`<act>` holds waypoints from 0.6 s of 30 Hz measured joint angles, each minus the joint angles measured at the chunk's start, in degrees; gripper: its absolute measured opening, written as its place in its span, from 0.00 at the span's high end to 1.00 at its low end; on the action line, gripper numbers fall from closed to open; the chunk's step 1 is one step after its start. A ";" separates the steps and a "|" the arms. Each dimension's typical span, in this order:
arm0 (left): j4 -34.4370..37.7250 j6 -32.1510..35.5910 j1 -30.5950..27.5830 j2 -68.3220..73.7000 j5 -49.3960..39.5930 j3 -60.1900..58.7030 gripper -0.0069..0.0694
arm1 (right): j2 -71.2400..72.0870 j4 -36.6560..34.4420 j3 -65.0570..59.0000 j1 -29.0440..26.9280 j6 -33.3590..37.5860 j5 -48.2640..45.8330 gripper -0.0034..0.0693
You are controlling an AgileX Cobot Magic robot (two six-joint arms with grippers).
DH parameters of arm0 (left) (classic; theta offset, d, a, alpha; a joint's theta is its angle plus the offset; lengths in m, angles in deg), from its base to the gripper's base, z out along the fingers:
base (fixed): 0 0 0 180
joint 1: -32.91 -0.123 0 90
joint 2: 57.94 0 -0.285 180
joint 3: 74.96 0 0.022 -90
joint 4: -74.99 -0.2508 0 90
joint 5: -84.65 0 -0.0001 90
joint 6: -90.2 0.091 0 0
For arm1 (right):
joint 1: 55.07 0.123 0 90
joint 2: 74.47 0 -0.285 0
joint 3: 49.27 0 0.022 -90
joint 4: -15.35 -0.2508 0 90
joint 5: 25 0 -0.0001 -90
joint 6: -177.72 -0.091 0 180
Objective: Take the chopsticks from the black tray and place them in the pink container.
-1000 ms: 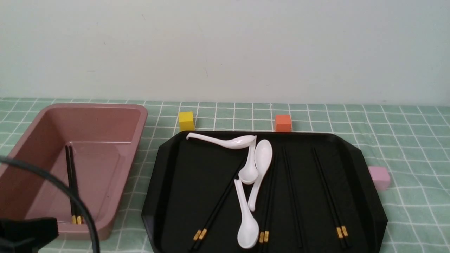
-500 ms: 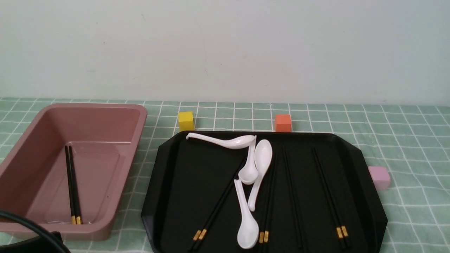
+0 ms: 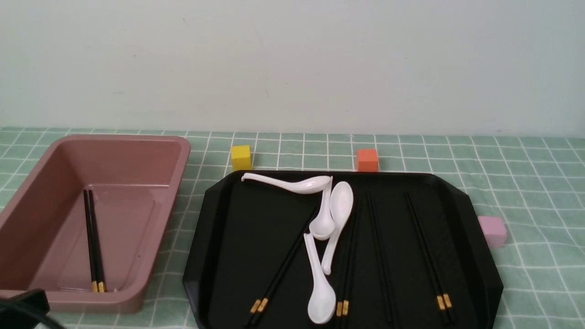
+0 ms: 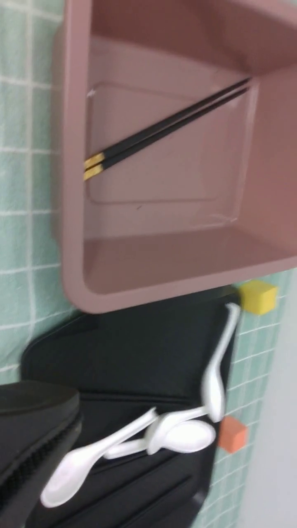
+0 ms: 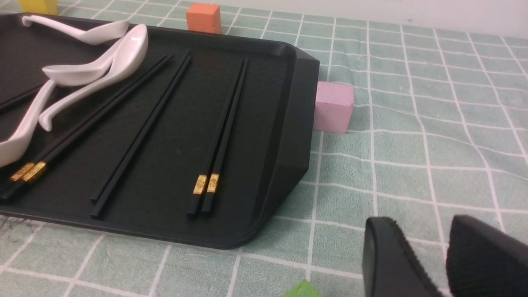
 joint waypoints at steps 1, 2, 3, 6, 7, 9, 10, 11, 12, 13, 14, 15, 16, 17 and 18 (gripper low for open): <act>-1.33 -0.99 1.03 -2.08 1.38 -1.25 0.93 | 0.00 0.00 0.00 0.00 0.00 0.00 0.62; -3.05 -2.14 1.91 -3.57 1.92 -2.18 0.93 | 0.00 0.00 0.00 0.00 0.00 0.00 0.62; -4.77 -3.77 2.93 -5.07 2.40 -3.42 0.93 | 0.00 0.00 0.00 0.00 0.00 0.00 0.62; -13.13 -14.38 7.45 -10.92 5.95 -7.94 0.92 | 0.00 0.00 0.00 0.00 0.00 0.00 0.62; -15.88 -17.09 8.27 -12.01 6.97 -9.07 0.92 | 0.00 0.00 0.00 0.00 0.00 0.00 0.62; -19.69 -22.47 9.29 -14.02 8.86 -11.43 0.92 | 0.00 0.00 0.00 0.00 0.00 0.00 0.62; -21.62 -24.96 9.47 -15.17 9.32 -12.57 0.92 | 0.00 0.00 0.00 0.00 0.00 0.00 0.62; -21.98 -24.96 9.47 -15.39 9.35 -12.79 0.92 | 0.00 0.00 0.00 0.00 0.00 0.00 0.62; -24.10 -28.02 9.48 -17.04 9.53 -14.30 0.92 | 0.00 0.00 0.00 0.00 0.00 0.00 0.62; -24.88 -28.62 9.48 -17.35 9.53 -14.92 0.92 | 0.00 0.00 0.00 0.00 0.00 0.00 0.62; -26.44 -30.30 9.48 -17.80 9.53 -16.39 0.92 | 0.00 0.00 0.00 0.00 0.00 0.00 0.62; -27.22 -30.93 9.48 -17.94 9.33 -17.42 0.92 | 0.00 0.00 0.00 0.00 0.00 0.00 0.62; -27.84 -31.55 9.48 -18.02 9.06 -18.10 0.91 | 0.00 0.00 0.00 0.00 0.00 0.00 0.62; -28.28 -32.07 9.48 -18.02 8.67 -18.76 0.91 | 0.00 0.00 0.00 0.00 0.00 0.00 0.62; -28.43 -32.33 9.48 -18.02 8.39 -18.89 0.91 | 0.00 0.00 0.00 0.00 0.00 0.00 0.62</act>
